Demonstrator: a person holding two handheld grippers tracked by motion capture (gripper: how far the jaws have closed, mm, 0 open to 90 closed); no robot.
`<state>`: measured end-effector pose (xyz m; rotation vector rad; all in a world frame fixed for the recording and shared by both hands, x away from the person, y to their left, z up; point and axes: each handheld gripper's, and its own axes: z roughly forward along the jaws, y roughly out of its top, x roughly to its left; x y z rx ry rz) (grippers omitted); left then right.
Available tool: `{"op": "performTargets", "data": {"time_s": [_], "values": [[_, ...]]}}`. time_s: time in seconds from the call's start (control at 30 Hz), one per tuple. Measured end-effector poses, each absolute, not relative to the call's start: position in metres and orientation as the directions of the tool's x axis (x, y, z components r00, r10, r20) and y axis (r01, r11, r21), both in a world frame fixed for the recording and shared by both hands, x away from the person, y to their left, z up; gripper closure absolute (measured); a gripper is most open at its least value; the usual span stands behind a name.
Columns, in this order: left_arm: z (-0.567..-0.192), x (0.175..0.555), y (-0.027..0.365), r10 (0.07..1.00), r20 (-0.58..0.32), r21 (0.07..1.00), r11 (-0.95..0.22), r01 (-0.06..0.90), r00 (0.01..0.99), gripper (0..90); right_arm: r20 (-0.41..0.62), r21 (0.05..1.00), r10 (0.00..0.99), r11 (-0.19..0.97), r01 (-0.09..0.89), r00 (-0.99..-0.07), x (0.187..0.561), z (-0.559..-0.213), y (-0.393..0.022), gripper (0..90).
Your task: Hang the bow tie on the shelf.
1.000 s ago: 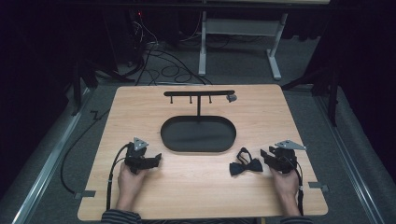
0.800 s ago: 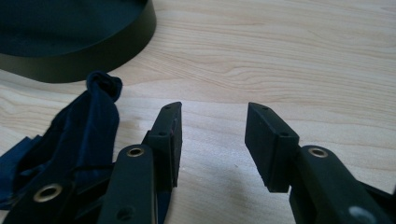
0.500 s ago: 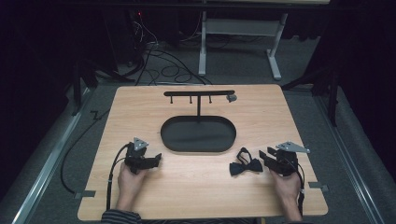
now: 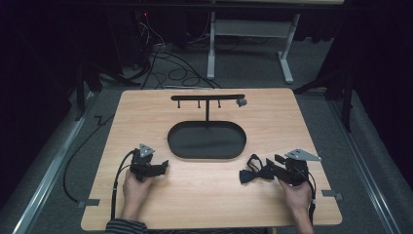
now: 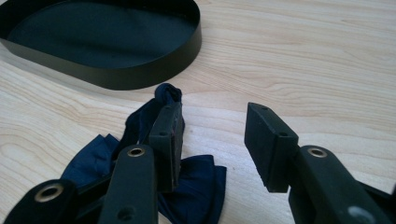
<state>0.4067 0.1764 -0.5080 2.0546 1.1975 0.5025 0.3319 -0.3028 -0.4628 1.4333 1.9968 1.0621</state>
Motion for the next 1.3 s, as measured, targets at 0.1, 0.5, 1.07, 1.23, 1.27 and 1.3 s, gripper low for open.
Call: {"op": "performTargets", "data": {"time_s": [0.1,0.5,1.07,1.23,1.27,1.3], "values": [[-0.508,0.407,0.176,0.867,-0.014,0.731,-0.331,0.597,0.498,18.8,0.068,0.800,0.930,0.166,0.577,-0.362,0.333,-0.462,-0.299,58.5],[-0.508,0.407,0.176,0.867,-0.014,0.732,-0.330,0.596,0.497,18.8,0.081,0.792,0.913,0.184,0.582,-0.399,0.341,-0.463,-0.286,57.8],[-0.508,0.407,0.176,0.867,-0.014,0.731,-0.331,0.597,0.498,18.8,0.101,0.766,0.905,0.195,0.613,-0.414,0.353,-0.472,-0.280,67.0],[-0.508,0.407,0.176,0.867,-0.014,0.731,-0.331,0.597,0.498,18.8,0.103,0.755,0.902,0.203,0.623,-0.418,0.355,-0.475,-0.280,70.5],[-0.508,0.407,0.176,0.867,-0.014,0.731,-0.331,0.597,0.498,18.8,0.101,0.754,0.902,0.206,0.624,-0.420,0.356,-0.476,-0.280,71.0],[-0.508,0.407,0.176,0.867,-0.014,0.731,-0.331,0.597,0.498,18.8,0.102,0.752,0.901,0.207,0.626,-0.421,0.356,-0.476,-0.279,71.8]]}}
